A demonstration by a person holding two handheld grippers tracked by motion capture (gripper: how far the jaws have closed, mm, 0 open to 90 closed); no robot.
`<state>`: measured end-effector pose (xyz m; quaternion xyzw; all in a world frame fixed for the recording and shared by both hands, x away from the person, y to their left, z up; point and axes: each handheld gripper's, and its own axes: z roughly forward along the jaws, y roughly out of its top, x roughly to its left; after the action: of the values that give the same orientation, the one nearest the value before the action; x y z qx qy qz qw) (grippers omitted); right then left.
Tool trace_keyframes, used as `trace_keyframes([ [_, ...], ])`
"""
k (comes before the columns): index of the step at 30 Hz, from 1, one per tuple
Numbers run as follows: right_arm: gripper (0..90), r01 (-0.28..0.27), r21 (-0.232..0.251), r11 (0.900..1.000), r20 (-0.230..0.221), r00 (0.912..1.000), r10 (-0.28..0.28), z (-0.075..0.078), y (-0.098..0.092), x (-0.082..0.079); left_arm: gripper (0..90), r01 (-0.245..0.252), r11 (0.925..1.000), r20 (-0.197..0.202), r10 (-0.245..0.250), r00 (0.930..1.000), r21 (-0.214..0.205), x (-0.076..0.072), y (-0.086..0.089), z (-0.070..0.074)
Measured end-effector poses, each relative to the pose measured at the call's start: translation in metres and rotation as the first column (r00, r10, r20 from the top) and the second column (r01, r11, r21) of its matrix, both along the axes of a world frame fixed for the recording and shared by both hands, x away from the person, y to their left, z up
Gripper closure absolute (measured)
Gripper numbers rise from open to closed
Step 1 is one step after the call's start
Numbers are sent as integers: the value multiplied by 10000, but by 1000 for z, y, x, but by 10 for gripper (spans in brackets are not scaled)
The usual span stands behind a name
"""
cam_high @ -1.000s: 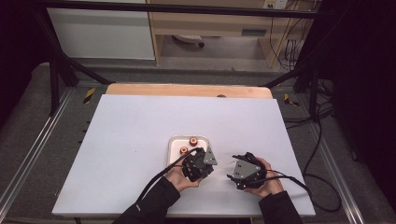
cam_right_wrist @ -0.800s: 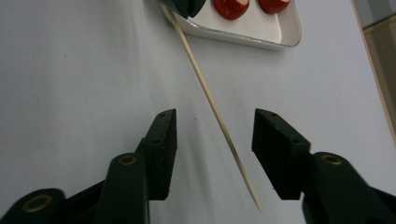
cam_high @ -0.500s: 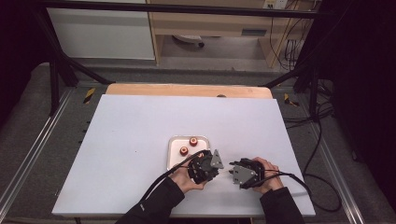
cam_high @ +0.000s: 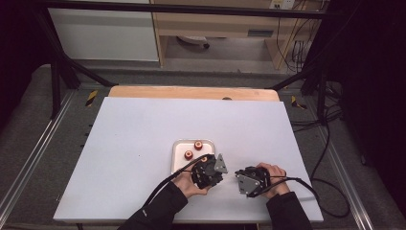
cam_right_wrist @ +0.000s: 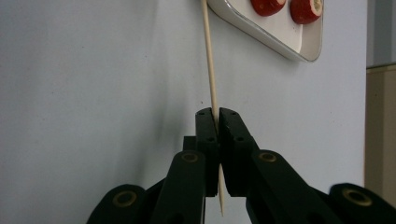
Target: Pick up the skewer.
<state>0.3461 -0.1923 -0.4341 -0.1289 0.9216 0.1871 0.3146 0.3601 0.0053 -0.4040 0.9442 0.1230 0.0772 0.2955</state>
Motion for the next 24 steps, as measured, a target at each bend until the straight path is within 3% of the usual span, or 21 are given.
trace_keyframes([
  [4,891,-250,-381,9990,242,9994,259,2,2,-1,859,-119,9999,-159,120,9998,62,5,3,3],
  [7,891,-176,-523,9985,442,9988,199,5,2,-1,760,-302,9994,-209,305,9993,151,7,5,4],
  [10,891,-328,-841,9959,636,9972,382,6,5,0,717,-203,9960,-676,263,9974,870,12,3,8],
  [11,891,-372,-944,9948,720,9964,441,7,6,1,709,-203,9960,-676,263,9974,870,12,3,8],
  [13,891,-416,-1059,9935,799,9955,502,7,9,1,716,-147,9893,-836,270,9961,1449,15,-2,9],
  [20,891,-556,-1443,9880,1080,9916,715,9,15,1,844,-209,9809,-889,387,9953,1936,16,-14,5],
  [24,890,-563,-1573,9859,1178,9902,753,11,17,0,872,-245,9748,-863,447,9953,2218,17,-18,1],
])
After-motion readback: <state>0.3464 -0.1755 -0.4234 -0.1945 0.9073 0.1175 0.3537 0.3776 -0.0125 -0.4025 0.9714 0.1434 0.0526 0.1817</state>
